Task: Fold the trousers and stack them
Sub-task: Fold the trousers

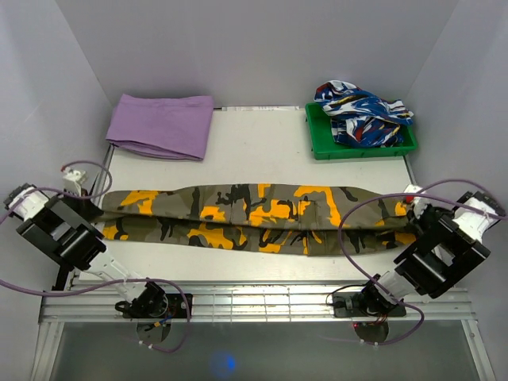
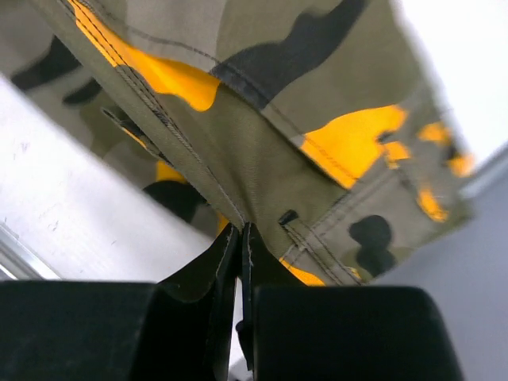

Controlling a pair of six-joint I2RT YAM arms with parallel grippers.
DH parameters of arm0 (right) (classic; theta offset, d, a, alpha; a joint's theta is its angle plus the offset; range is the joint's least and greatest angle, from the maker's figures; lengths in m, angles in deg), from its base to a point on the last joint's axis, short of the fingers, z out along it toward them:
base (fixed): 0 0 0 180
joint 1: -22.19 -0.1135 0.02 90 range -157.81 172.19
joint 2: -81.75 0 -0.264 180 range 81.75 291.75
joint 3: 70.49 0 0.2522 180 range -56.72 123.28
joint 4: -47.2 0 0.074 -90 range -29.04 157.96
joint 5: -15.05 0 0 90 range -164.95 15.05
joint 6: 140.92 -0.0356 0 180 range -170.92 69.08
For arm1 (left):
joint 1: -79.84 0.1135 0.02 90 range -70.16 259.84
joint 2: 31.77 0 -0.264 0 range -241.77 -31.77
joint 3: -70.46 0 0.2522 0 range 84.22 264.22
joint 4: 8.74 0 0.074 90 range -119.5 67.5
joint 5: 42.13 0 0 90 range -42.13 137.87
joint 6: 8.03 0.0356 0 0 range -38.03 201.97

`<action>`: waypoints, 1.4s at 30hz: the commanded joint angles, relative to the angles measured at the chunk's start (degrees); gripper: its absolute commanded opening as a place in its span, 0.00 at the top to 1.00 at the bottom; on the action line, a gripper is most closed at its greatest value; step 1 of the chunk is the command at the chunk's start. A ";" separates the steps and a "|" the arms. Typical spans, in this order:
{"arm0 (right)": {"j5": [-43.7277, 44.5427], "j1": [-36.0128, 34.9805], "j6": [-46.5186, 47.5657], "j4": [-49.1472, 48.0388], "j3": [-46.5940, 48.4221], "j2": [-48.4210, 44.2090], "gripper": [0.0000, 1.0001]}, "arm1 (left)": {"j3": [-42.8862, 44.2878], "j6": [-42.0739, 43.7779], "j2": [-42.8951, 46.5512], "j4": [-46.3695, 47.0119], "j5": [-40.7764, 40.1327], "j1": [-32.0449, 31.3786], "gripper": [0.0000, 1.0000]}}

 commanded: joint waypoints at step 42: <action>13.37 6.73 14.96 -15.83 -12.26 2.49 0.92 | -5.87 9.05 -9.15 8.55 -17.47 2.65 1.00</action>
